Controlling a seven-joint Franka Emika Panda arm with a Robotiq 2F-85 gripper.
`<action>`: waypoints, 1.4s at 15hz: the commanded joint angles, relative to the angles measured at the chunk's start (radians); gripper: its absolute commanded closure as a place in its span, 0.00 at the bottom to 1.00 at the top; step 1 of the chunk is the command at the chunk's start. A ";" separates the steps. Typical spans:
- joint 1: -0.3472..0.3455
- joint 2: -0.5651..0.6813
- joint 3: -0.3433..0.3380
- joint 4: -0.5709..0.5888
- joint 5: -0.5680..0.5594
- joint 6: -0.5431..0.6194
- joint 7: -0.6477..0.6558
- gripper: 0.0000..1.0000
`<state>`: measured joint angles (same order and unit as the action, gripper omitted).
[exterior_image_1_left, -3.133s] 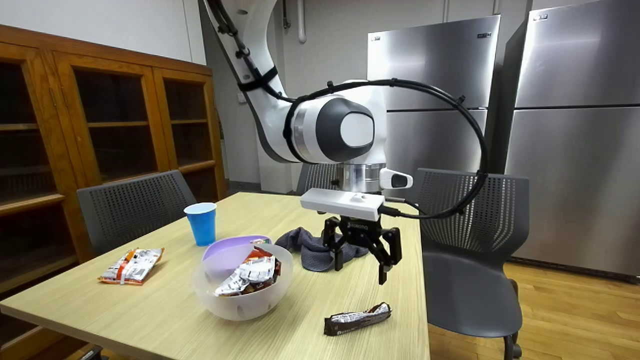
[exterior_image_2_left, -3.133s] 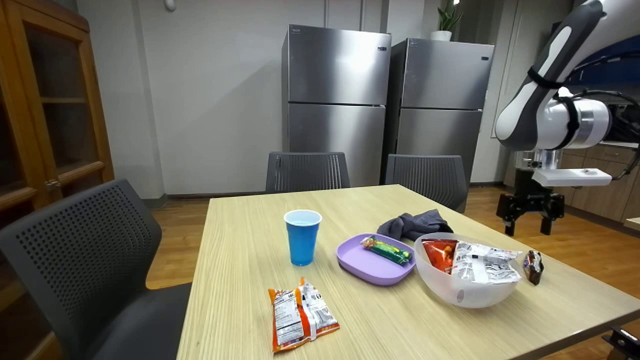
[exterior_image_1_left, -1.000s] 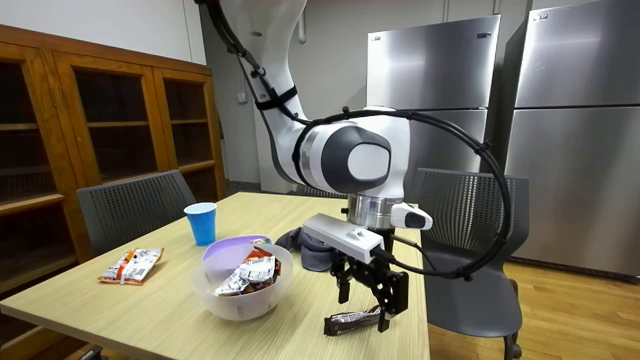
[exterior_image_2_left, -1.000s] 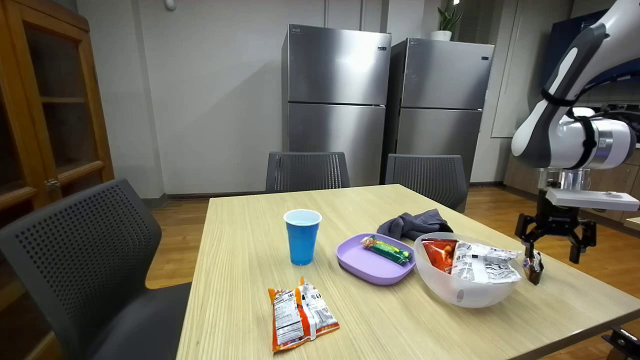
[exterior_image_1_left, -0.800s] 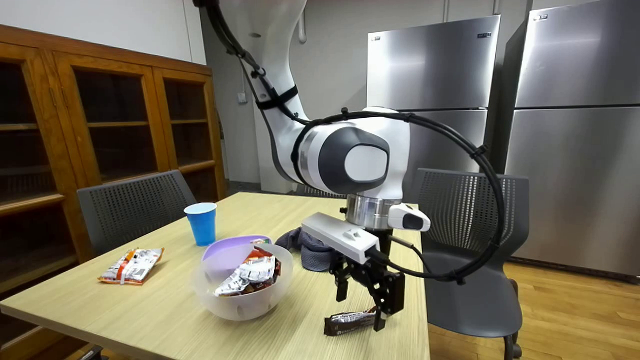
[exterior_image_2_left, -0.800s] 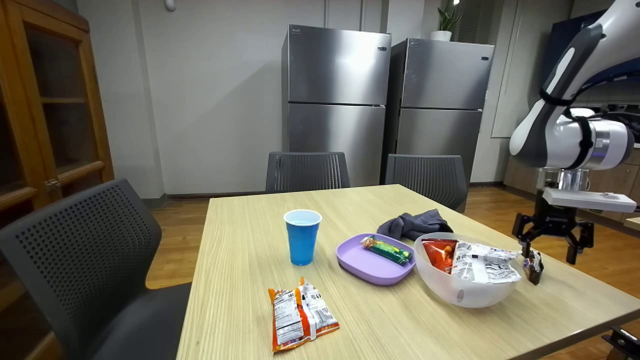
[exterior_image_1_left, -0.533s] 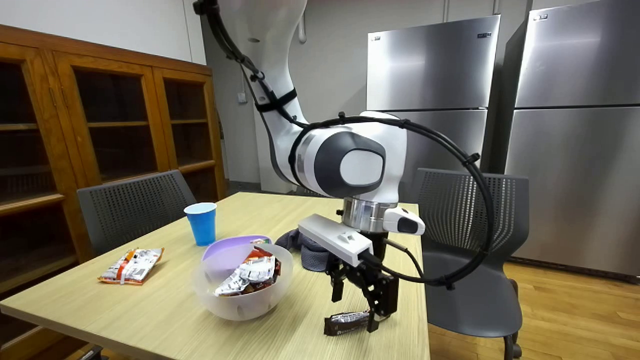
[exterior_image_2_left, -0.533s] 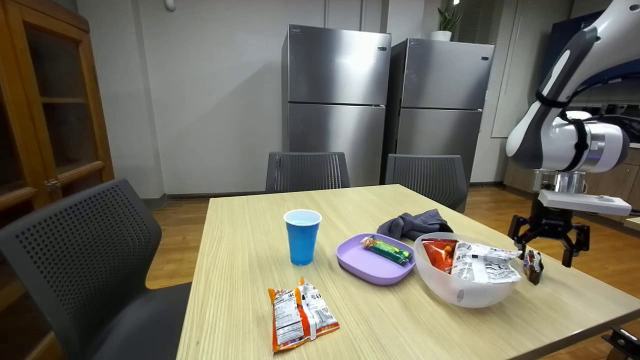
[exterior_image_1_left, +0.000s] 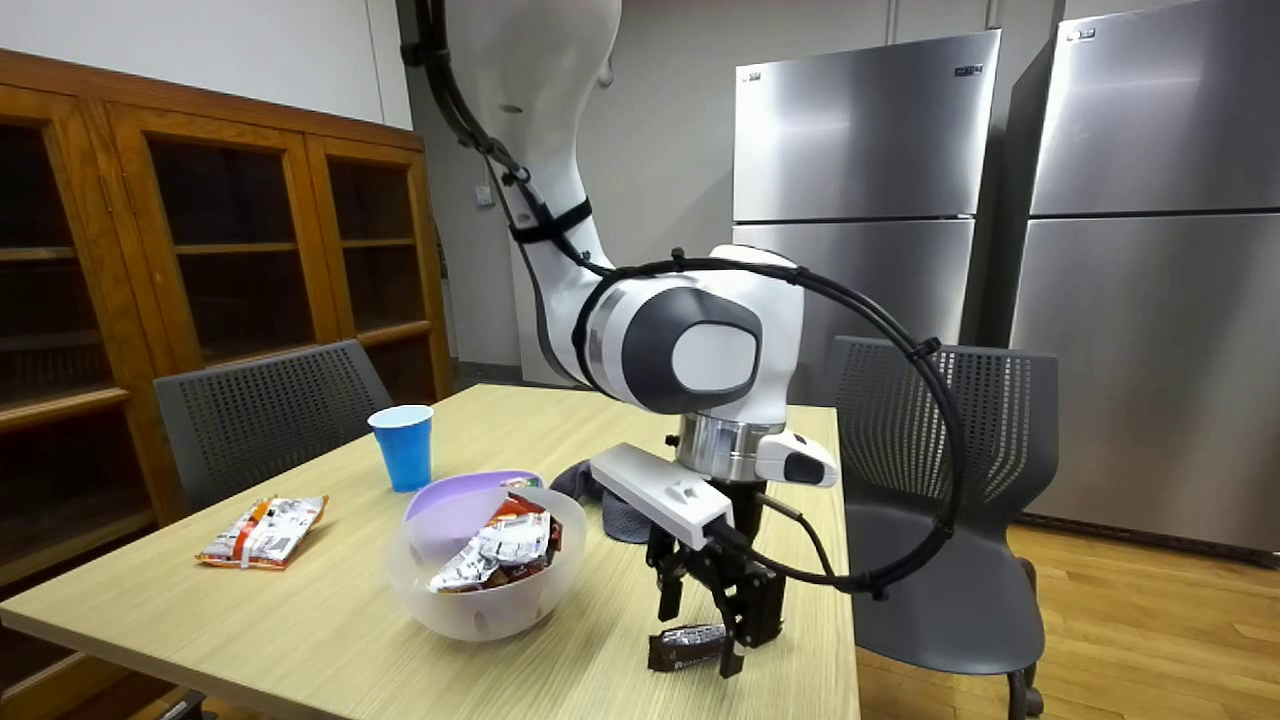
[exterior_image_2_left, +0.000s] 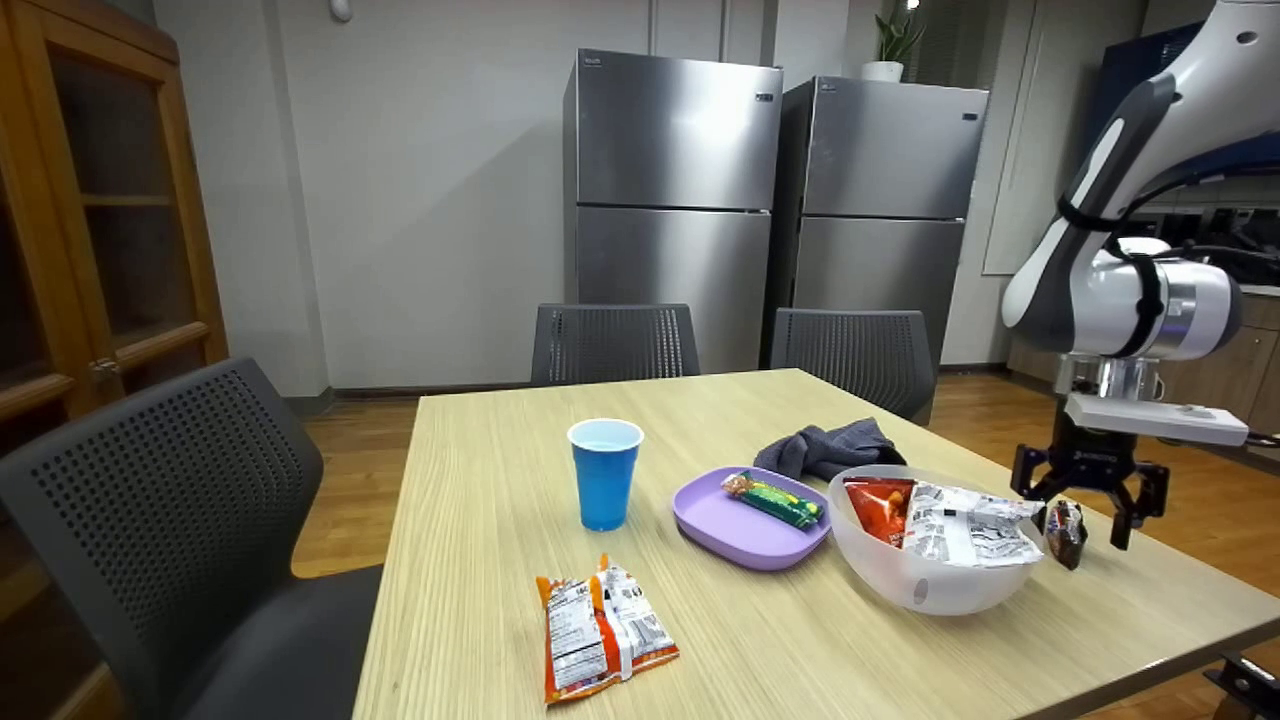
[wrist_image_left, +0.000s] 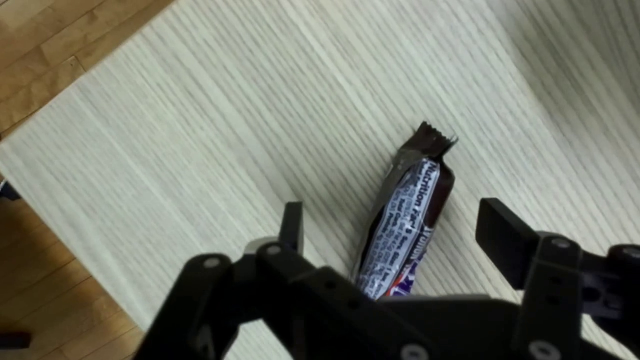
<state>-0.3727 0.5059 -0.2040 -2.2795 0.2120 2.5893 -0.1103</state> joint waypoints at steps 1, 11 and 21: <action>-0.008 0.013 0.017 0.015 0.018 0.016 0.022 0.42; 0.005 0.007 0.007 -0.004 -0.017 0.048 0.011 0.94; 0.023 -0.152 0.035 -0.136 -0.157 0.239 -0.106 0.95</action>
<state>-0.3443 0.4447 -0.1937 -2.3495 0.0782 2.7983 -0.1593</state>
